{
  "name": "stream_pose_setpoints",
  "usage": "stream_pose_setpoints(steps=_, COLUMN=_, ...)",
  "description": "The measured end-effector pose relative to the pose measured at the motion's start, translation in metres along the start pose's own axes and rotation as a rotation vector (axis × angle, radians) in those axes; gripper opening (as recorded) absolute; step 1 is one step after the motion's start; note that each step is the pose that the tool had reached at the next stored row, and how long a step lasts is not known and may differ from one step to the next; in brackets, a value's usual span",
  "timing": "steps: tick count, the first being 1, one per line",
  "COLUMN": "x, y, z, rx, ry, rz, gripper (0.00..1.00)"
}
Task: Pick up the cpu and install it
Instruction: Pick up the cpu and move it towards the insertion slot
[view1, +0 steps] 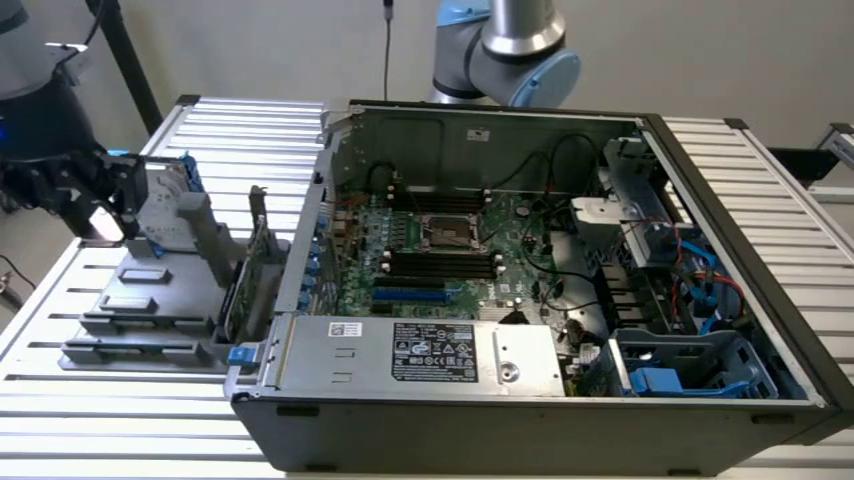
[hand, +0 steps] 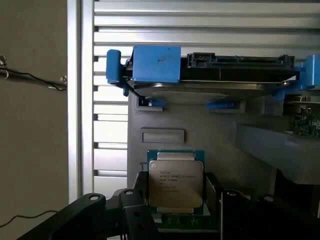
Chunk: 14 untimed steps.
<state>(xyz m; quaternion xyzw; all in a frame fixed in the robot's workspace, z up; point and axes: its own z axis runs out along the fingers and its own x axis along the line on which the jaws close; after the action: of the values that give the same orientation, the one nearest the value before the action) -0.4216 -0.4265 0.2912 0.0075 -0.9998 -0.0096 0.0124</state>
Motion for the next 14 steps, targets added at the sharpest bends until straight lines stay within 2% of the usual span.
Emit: stream_pose_setpoints(steps=14, x=-0.035, y=0.0007, z=-0.0645, rx=-0.001, ry=0.0024, rz=-0.014, gripper=0.55)
